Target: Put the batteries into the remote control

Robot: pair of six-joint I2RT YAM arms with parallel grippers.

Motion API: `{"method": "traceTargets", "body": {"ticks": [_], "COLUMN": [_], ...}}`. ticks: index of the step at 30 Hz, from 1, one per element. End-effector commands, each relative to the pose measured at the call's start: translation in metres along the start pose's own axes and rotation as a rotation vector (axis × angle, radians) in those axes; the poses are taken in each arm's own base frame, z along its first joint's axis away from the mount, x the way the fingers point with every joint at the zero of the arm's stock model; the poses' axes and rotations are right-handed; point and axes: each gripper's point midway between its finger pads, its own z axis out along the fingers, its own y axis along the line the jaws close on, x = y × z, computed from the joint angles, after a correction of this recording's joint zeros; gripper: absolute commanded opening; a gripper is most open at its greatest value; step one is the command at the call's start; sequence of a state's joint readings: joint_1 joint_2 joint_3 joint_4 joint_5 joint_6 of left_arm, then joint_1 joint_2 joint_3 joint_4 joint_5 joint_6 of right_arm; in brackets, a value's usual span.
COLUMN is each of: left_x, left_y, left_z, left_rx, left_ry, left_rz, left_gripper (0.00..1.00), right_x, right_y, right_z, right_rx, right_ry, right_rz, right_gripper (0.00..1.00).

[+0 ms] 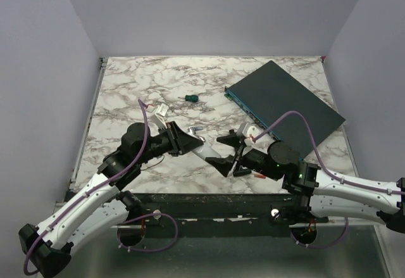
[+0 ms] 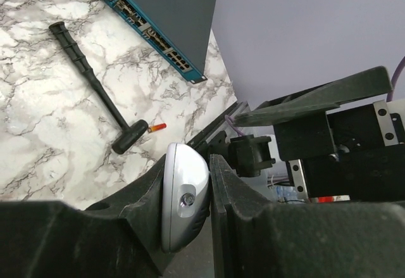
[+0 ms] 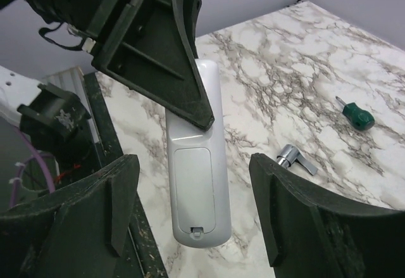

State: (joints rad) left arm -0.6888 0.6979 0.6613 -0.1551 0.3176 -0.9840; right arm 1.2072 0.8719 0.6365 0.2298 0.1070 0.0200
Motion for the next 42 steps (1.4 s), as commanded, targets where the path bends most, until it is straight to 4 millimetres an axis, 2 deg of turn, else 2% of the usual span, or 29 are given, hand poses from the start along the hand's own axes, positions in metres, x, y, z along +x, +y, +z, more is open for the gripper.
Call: {"method": "traceTargets", "body": {"ticks": [1, 5, 11, 15, 21, 27, 32, 38, 42], "left_x": [-0.007, -0.006, -0.012, -0.017, -0.025, -0.029, -0.032, -0.030, -0.031], "left_y": [-0.006, -0.011, -0.015, -0.020, -0.019, -0.011, -0.007, -0.005, -0.003], "left_z": [-0.001, -0.002, -0.006, -0.011, -0.019, -0.026, -0.029, -0.028, -0.026], "left_rx": [0.037, 0.090, 0.160, 0.207, 0.222, 0.194, 0.183, 0.173, 0.160], "left_ry": [-0.035, -0.046, -0.110, -0.157, -0.223, -0.278, -0.311, -0.297, -0.295], "left_rz": [0.007, -0.005, -0.058, -0.089, -0.117, -0.143, -0.148, -0.157, -0.156], "left_gripper": [0.00, 0.00, 0.00, 0.00, 0.00, 0.00, 0.00, 0.00, 0.00], "right_x": [-0.014, -0.018, -0.022, -0.014, 0.002, 0.013, 0.012, 0.007, 0.010], "right_y": [-0.003, -0.020, -0.033, -0.042, -0.042, -0.030, -0.027, -0.025, -0.018], "right_z": [-0.007, -0.018, -0.036, -0.044, -0.050, -0.047, -0.045, -0.043, -0.037], "right_rx": [0.043, 0.160, 0.247, 0.313, 0.323, 0.271, 0.254, 0.234, 0.211], "right_ry": [-0.054, -0.101, -0.215, -0.223, -0.230, -0.189, -0.187, -0.207, -0.181], "right_rz": [0.139, 0.321, 0.604, 0.729, 0.829, 0.870, 0.905, 0.921, 0.929], "right_gripper": [0.77, 0.76, 0.76, 0.76, 0.75, 0.73, 0.71, 0.61, 0.60]}}
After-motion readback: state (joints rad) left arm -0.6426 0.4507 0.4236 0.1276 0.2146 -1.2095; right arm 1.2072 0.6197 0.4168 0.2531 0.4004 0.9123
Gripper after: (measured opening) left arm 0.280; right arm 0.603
